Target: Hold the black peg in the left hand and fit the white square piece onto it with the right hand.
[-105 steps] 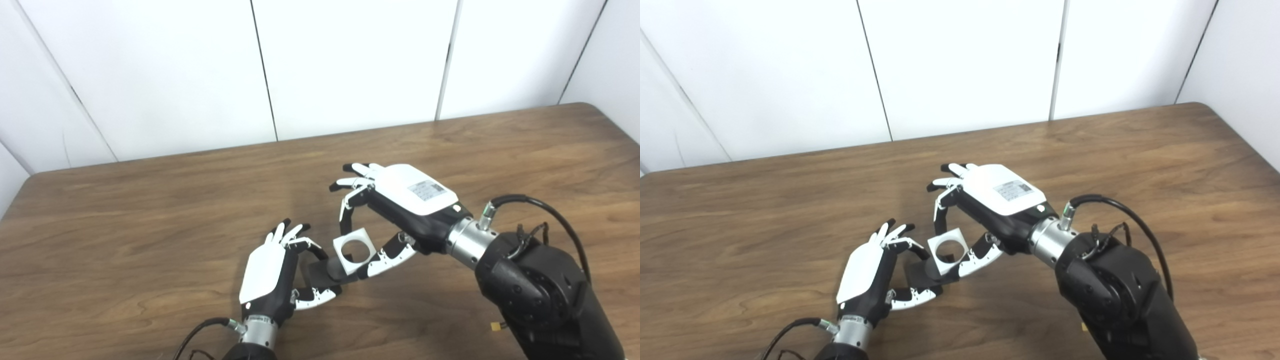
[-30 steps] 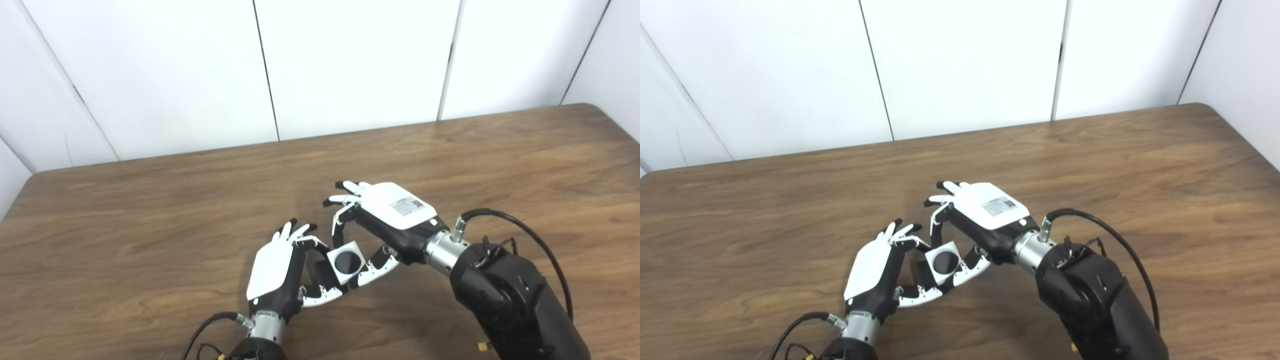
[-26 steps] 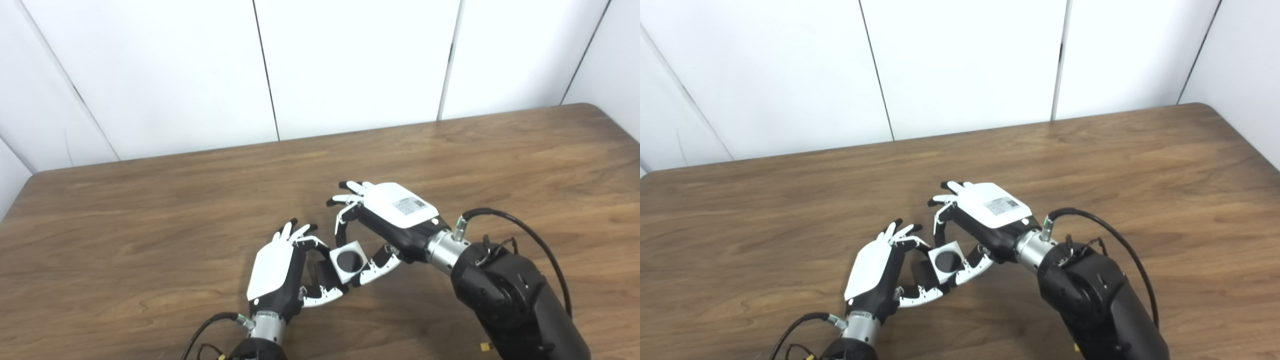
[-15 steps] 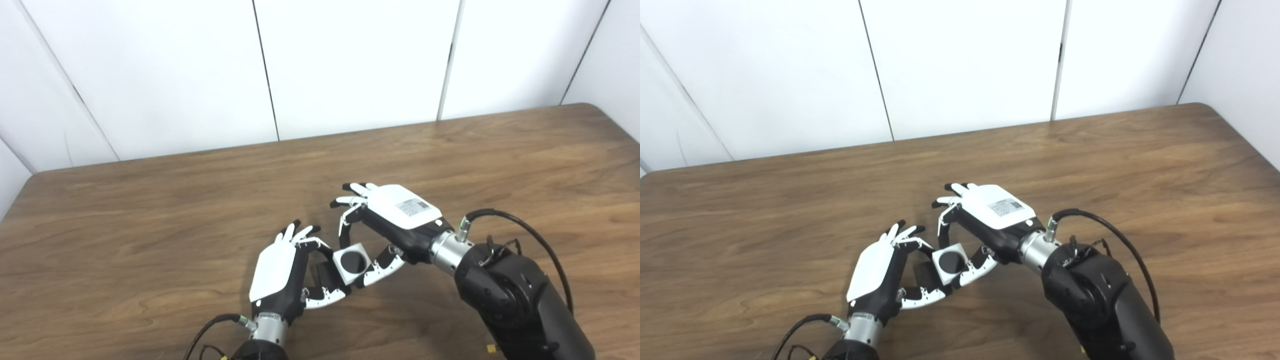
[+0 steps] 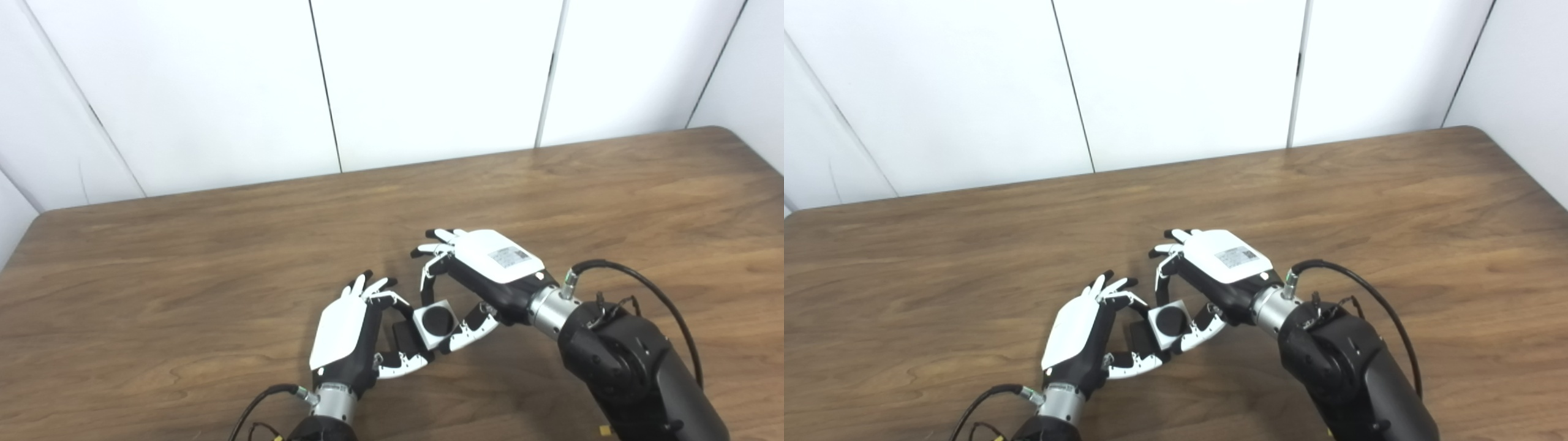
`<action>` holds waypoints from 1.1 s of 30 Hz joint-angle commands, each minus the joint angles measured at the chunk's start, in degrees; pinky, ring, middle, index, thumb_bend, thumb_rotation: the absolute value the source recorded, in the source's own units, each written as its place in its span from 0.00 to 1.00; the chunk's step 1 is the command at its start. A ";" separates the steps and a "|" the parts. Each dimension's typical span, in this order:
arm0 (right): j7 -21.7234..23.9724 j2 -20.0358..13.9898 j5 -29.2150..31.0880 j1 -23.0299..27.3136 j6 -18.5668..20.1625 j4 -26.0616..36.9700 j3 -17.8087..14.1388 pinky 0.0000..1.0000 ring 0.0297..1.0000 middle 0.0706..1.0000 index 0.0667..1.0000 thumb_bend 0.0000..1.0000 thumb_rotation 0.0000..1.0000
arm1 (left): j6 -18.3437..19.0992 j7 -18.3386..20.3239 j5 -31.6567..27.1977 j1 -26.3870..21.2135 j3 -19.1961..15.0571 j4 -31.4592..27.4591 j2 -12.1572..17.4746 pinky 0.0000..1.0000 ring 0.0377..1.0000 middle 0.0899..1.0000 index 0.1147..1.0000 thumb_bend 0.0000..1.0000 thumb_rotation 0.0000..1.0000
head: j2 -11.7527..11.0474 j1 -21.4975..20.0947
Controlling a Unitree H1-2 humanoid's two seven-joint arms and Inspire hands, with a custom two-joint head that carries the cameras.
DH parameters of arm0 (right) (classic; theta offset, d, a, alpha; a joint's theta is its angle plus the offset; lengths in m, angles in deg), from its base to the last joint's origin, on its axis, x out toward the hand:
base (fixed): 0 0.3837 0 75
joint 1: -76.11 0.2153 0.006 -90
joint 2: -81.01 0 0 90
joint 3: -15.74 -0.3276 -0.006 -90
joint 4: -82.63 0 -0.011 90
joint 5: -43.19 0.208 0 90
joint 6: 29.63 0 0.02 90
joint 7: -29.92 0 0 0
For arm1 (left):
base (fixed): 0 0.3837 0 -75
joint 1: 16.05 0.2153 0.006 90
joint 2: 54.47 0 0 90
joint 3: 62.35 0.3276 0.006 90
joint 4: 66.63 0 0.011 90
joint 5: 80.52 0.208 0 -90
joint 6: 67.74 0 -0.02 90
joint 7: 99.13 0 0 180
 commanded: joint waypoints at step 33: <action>-1.17 -1.13 0.43 1.68 0.46 -1.59 -1.31 0.95 0.98 0.88 0.60 0.95 0.38 | 0.75 2.12 0.71 -1.06 -0.55 -2.43 -0.30 0.94 0.94 0.85 0.70 0.91 0.27 | 0.44 -0.04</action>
